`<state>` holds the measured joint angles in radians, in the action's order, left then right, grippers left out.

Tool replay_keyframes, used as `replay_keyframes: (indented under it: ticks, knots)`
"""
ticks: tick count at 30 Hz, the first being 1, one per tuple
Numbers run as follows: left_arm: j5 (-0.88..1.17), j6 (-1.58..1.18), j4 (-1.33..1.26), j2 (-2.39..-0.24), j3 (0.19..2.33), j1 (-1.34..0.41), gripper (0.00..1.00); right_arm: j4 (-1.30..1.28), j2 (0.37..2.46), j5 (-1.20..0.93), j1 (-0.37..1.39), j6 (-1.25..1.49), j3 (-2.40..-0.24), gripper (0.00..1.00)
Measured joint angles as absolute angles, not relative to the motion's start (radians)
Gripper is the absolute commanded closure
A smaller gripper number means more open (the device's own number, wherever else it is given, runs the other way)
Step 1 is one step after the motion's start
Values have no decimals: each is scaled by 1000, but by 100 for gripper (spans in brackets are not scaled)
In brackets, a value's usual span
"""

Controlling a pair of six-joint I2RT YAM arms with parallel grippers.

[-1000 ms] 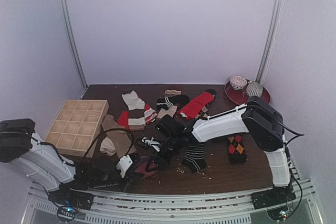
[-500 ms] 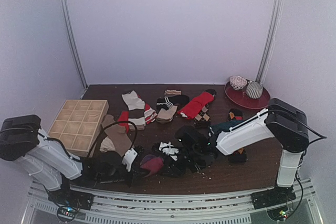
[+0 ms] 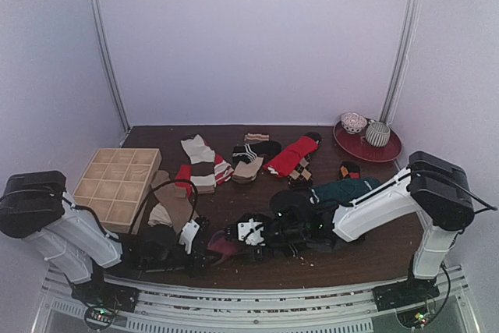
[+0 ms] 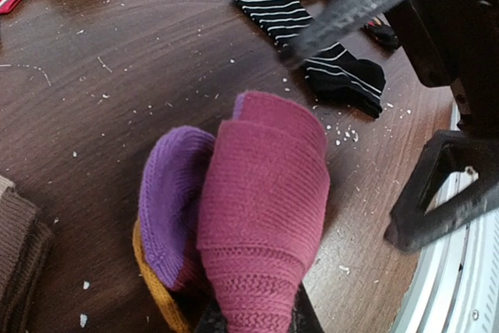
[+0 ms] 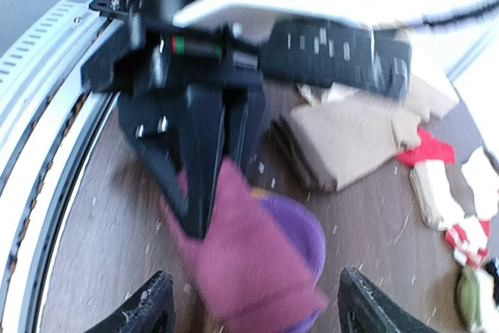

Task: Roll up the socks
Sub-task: Roll a pair of socks at the center of the board.

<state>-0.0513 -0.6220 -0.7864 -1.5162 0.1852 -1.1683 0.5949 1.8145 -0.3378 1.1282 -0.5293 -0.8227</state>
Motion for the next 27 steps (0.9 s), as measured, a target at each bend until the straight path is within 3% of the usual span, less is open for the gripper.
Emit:
replay_keyframes:
  ticks: [12,14,21,23,27]
  knots:
    - [-15,-624,-819,-1538,185,-1164,100,430,1964,-390,1126,-629,-973,35]
    - [-12,-624,-821,-1538,184,-1164,100,427,1964,-391,1123,-628,-974,42]
    - [-4,-624,-832,-1545,182,-1161,98,326,1978,-420,1114,-601,-1033,79]
    - [-6,-624,-831,-1543,181,-1158,68,250,1988,-445,1107,-569,-1081,82]
    - [-17,-602,-766,-1521,193,-1158,35,165,2017,-493,1089,-480,-1152,83]
